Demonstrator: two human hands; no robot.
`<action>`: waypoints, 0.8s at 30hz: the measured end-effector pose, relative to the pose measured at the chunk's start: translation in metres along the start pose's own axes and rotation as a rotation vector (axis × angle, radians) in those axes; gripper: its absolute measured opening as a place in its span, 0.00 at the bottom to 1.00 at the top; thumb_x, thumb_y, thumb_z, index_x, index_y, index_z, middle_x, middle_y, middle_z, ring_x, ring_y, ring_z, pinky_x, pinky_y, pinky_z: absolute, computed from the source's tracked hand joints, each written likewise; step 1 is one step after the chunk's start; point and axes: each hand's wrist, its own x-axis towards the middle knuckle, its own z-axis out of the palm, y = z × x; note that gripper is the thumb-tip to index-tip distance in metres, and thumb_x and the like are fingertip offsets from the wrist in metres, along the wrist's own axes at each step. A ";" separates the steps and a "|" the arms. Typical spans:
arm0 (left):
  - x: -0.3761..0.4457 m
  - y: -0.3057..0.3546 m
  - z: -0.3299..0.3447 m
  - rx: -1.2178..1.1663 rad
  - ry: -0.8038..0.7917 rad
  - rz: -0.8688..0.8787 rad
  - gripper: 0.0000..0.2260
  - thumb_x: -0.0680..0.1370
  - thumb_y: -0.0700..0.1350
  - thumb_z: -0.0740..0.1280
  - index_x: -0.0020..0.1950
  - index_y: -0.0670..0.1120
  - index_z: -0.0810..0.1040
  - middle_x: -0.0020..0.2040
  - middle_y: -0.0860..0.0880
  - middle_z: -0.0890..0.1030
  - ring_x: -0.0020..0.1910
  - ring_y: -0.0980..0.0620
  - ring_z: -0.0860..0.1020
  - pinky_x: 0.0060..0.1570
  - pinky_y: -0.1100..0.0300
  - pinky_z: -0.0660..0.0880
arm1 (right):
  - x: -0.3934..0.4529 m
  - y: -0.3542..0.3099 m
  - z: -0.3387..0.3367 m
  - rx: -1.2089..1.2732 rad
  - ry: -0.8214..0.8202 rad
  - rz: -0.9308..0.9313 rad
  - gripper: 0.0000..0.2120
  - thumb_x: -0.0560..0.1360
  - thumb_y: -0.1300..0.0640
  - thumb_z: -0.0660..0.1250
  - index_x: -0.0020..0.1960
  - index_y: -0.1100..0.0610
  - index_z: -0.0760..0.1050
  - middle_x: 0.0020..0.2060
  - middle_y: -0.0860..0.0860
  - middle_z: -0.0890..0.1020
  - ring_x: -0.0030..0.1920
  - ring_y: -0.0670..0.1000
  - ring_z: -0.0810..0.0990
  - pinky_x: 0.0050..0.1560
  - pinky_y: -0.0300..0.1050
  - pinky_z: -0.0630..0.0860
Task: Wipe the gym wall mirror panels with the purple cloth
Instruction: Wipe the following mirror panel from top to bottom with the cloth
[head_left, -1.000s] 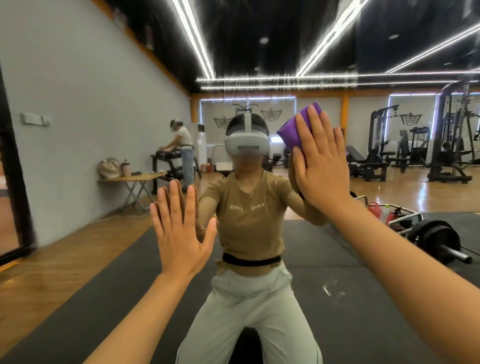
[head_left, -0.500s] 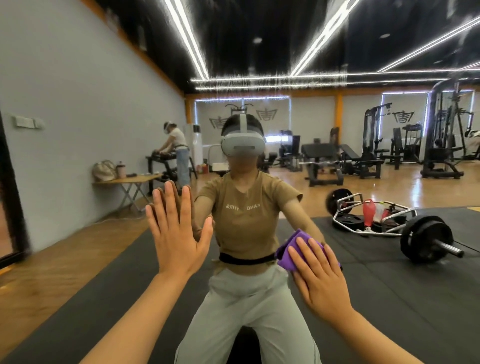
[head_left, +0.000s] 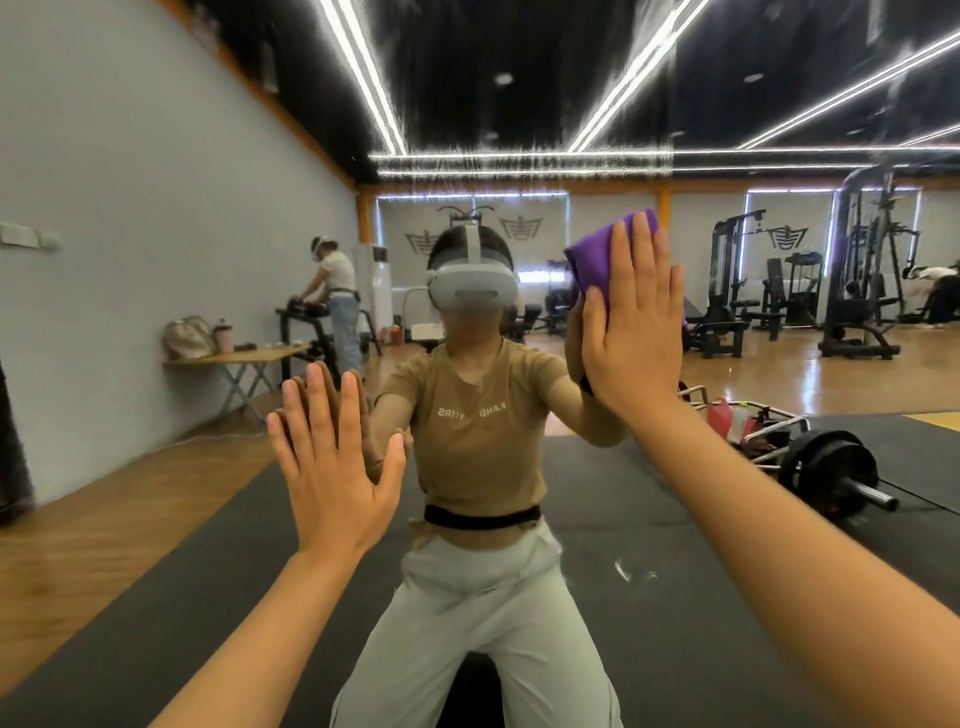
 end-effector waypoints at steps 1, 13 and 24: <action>-0.001 0.001 0.000 -0.003 -0.003 -0.004 0.34 0.82 0.59 0.53 0.83 0.43 0.53 0.82 0.39 0.49 0.81 0.39 0.45 0.78 0.36 0.45 | -0.016 0.002 0.003 0.001 0.016 -0.001 0.28 0.84 0.51 0.51 0.82 0.57 0.51 0.82 0.56 0.52 0.81 0.50 0.44 0.80 0.47 0.37; -0.005 0.001 -0.002 -0.009 -0.070 -0.007 0.34 0.83 0.61 0.50 0.83 0.44 0.49 0.83 0.42 0.44 0.81 0.41 0.42 0.78 0.36 0.43 | -0.239 0.044 0.019 -0.100 -0.174 -0.247 0.25 0.87 0.50 0.47 0.83 0.49 0.50 0.83 0.49 0.50 0.82 0.55 0.50 0.81 0.55 0.48; -0.010 -0.001 -0.006 -0.006 -0.106 -0.006 0.34 0.82 0.61 0.52 0.83 0.46 0.48 0.83 0.45 0.42 0.82 0.44 0.41 0.78 0.39 0.42 | -0.108 0.022 0.010 -0.042 -0.093 -0.266 0.27 0.84 0.54 0.54 0.82 0.52 0.54 0.80 0.58 0.58 0.81 0.57 0.52 0.80 0.59 0.50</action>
